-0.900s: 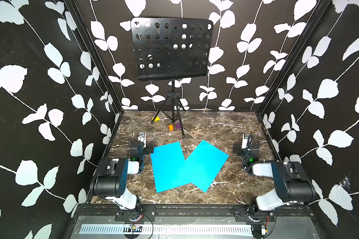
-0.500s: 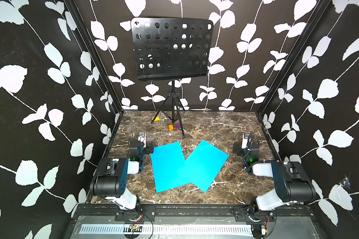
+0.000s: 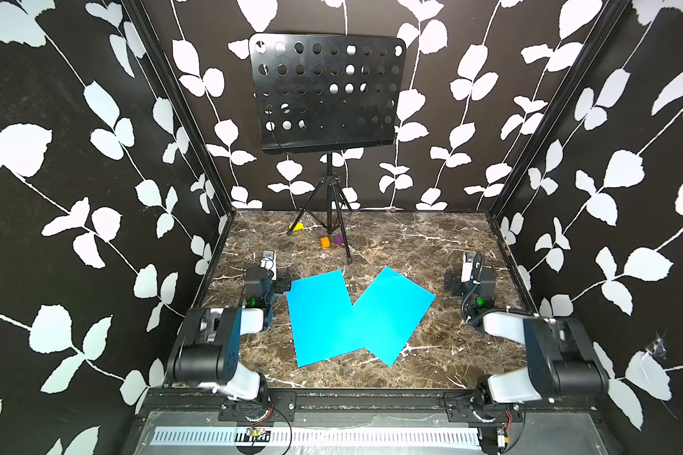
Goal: Fold the rectangular paper in half along the long edge
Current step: Move the paper to the center of the board.
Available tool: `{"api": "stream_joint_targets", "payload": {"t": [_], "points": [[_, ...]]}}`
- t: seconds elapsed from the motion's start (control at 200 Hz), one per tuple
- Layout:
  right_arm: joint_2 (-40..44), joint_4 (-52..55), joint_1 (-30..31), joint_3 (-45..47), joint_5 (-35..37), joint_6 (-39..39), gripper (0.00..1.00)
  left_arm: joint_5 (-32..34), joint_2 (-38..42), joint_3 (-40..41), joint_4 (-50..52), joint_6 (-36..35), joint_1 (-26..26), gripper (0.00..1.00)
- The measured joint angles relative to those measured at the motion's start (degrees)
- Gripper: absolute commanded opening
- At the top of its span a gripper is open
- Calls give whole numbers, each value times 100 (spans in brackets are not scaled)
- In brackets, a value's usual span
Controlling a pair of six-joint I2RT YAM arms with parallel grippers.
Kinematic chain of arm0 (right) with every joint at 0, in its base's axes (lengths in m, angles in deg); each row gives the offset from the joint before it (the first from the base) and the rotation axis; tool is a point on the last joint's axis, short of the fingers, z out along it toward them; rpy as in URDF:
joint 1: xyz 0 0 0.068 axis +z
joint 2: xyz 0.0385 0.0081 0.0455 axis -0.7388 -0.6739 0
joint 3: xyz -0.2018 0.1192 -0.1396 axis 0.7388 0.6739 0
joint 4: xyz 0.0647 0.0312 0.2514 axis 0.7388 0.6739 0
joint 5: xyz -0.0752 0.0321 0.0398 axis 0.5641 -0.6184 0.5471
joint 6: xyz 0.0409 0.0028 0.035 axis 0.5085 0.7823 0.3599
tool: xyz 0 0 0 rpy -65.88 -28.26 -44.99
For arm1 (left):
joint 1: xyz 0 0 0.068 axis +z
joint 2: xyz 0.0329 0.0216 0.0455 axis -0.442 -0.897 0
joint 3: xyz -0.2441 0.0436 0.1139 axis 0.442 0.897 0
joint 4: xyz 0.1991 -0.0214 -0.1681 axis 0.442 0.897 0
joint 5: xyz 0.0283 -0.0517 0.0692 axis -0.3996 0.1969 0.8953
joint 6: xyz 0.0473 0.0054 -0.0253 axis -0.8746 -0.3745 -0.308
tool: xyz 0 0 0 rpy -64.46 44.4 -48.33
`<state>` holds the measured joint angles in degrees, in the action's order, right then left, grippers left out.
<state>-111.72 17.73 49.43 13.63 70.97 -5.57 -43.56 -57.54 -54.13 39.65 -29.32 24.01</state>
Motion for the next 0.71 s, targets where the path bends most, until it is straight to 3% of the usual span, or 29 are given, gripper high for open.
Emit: {"api": "stream_joint_targets", "payload": {"t": [0.215, 0.405, 0.545, 0.705], "points": [[911, 1657, 380, -1064, 9, 398, 99, 39, 1427, -407, 1204, 380, -256, 99], [1091, 2734, 1593, -1554, -31, 925, 96, 87, 1851, -584, 2013, 866, -1200, 99], [817, 3095, 2682, -1565, -175, 1539, 85, 39, 1998, -549, 2520, 1429, -1532, 99], [57, 3169, 3738, -1604, -365, 2315, 60, 35, 2223, -352, 2924, 1805, -1843, 99]]}}
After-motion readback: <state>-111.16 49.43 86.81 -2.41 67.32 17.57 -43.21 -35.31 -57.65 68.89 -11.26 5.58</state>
